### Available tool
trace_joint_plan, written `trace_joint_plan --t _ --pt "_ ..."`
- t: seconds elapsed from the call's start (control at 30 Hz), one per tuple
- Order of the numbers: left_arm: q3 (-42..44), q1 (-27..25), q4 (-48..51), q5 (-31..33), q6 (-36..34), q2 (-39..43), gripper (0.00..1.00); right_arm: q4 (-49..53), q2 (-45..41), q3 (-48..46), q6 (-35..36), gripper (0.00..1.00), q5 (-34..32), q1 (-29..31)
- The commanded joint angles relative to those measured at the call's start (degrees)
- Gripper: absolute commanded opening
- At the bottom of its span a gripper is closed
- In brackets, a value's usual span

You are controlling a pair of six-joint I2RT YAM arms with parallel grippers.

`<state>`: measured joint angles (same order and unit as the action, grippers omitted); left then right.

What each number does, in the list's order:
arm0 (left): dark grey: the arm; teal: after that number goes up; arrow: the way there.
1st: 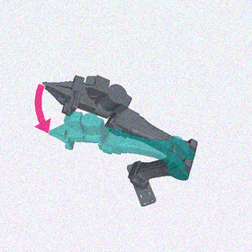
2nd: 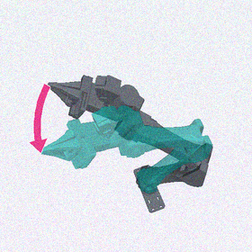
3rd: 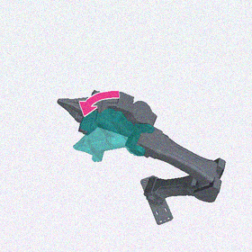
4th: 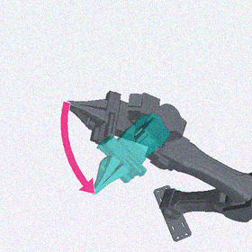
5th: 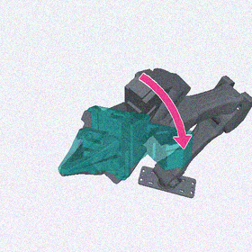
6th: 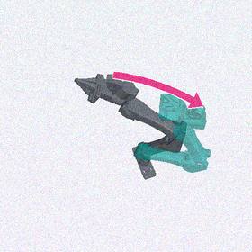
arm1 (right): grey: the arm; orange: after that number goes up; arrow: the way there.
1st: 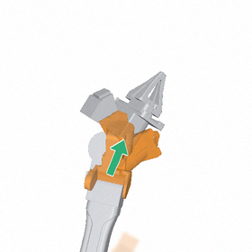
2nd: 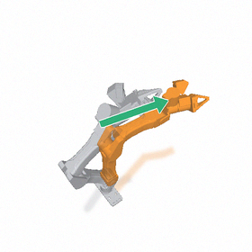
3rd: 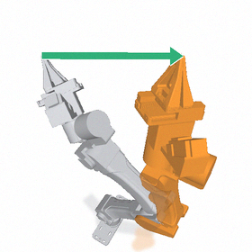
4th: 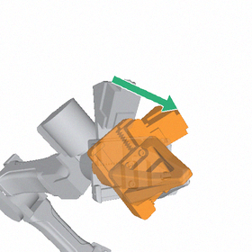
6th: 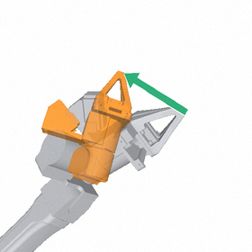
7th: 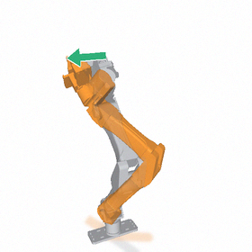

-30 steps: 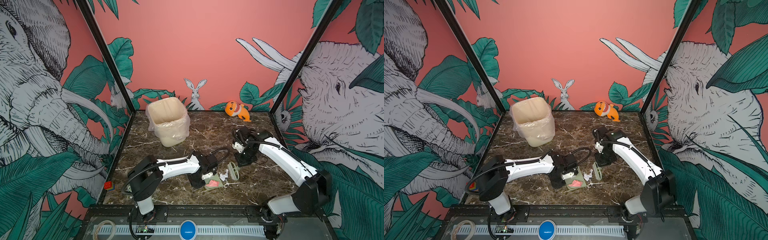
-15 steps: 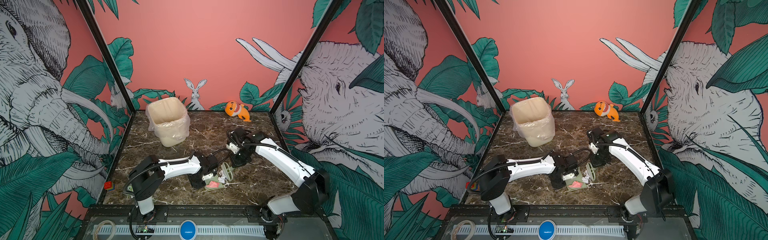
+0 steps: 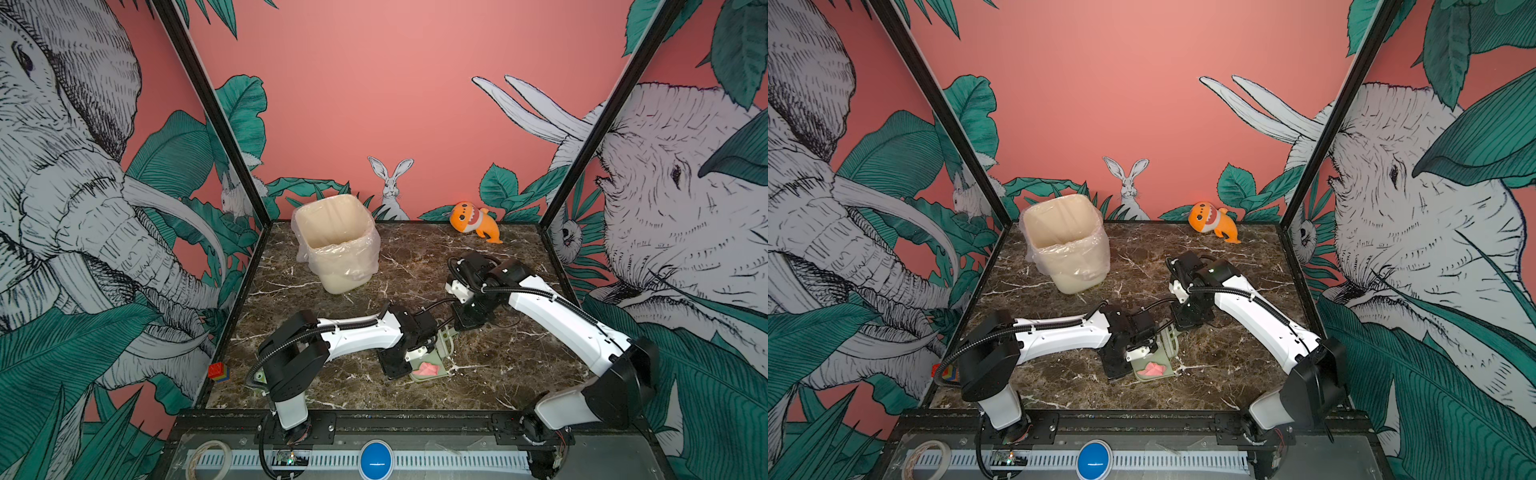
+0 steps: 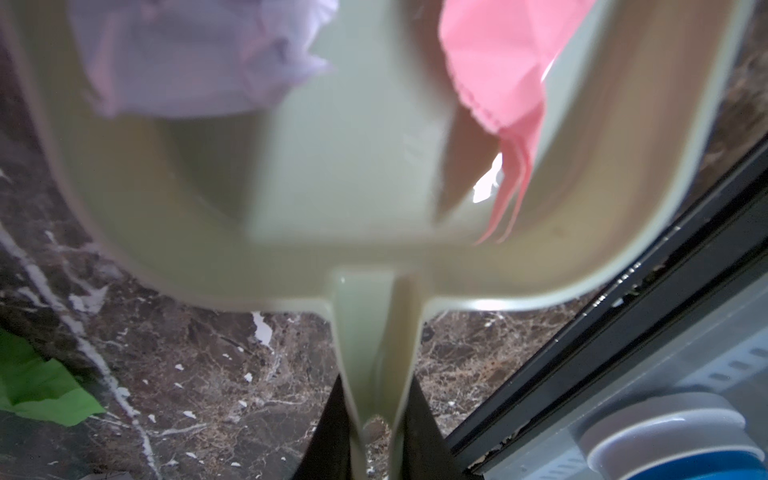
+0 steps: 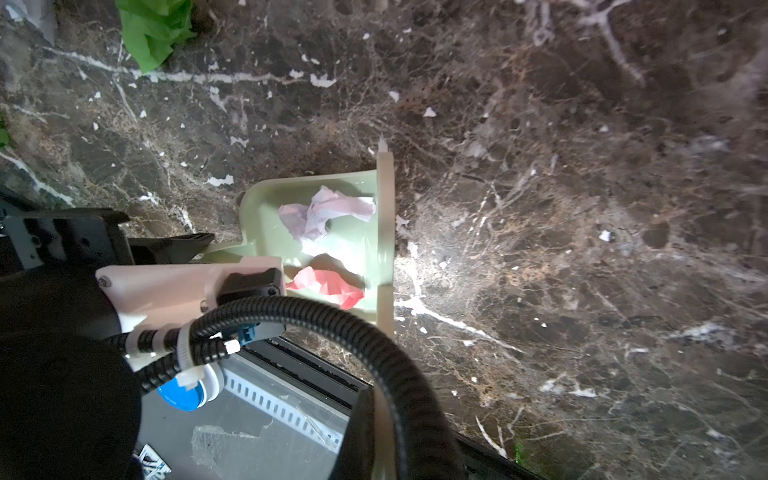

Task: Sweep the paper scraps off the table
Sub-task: 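Sweep the white crumpled scrap into the dustpan with the right gripper's brush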

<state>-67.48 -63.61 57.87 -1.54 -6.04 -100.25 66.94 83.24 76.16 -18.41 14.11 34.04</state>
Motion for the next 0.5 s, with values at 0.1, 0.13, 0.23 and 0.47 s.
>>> trace_joint_plan --t 0.1,0.13,0.23,0.47 --pt "0.5 -0.3 -0.2 -0.1 -0.3 0.8 0.14 6.7 -1.2 2.1 2.3 0.00 -7.4 -1.2" --pt "0.6 -0.3 -0.3 0.0 -0.2 0.8 0.14 6.9 -0.9 2.2 2.3 0.00 -7.8 -1.2" --pt "0.6 -0.3 -0.6 0.0 -0.2 0.9 0.14 6.9 0.4 2.5 2.6 0.00 -8.1 -1.0" --pt "0.5 -0.3 -0.8 0.3 -0.1 0.7 0.14 4.3 3.1 2.2 2.0 0.00 -4.5 1.8"
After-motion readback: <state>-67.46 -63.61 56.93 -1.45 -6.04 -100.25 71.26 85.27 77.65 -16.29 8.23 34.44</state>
